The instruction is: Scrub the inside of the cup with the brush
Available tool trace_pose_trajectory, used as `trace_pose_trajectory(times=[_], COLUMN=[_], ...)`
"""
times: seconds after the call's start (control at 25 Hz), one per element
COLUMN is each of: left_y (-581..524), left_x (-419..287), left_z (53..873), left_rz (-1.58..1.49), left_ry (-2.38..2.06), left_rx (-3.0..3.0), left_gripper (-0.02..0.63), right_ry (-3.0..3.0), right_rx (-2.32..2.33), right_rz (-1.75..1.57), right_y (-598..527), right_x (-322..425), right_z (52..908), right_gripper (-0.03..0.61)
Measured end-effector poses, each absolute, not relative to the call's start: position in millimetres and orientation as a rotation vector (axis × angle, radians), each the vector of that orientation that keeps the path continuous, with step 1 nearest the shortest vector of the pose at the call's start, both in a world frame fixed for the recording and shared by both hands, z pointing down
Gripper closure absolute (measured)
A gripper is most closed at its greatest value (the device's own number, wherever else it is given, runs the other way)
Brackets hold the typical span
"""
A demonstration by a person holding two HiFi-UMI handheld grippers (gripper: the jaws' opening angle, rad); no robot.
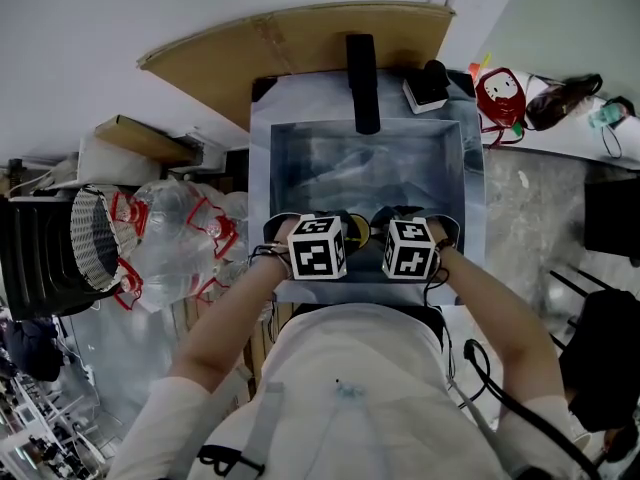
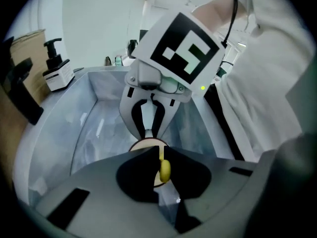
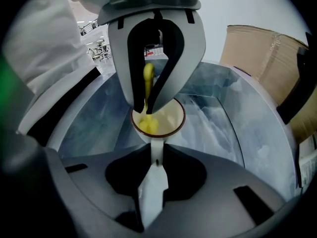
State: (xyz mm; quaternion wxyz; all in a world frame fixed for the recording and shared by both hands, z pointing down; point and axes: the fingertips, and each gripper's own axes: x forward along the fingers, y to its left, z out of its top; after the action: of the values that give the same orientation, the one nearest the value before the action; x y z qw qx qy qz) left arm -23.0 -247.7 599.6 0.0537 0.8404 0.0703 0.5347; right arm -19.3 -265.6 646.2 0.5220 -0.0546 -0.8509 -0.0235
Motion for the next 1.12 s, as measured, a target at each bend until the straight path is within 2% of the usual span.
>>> trace_pose_trajectory(times=[0.36,1.12], left_y=[-250.0,-268.2], left_x=[-25.0,-44.7], left_z=[599.5,579.5], left_rz=[1.674,1.547], left_ry=[0.209,-0.043], left_rx=[2.552,2.536], left_gripper=[0.580,0.580], right_ry=[-2.027,-2.025], right_rx=[-0.140,-0.124], right_rz=[-0.055,-0.041], right_y=[-264.1,-265.4], right_x=[-19.7,-17.4], right_z=[645.3,645.4], right_gripper=[0.503,0.499])
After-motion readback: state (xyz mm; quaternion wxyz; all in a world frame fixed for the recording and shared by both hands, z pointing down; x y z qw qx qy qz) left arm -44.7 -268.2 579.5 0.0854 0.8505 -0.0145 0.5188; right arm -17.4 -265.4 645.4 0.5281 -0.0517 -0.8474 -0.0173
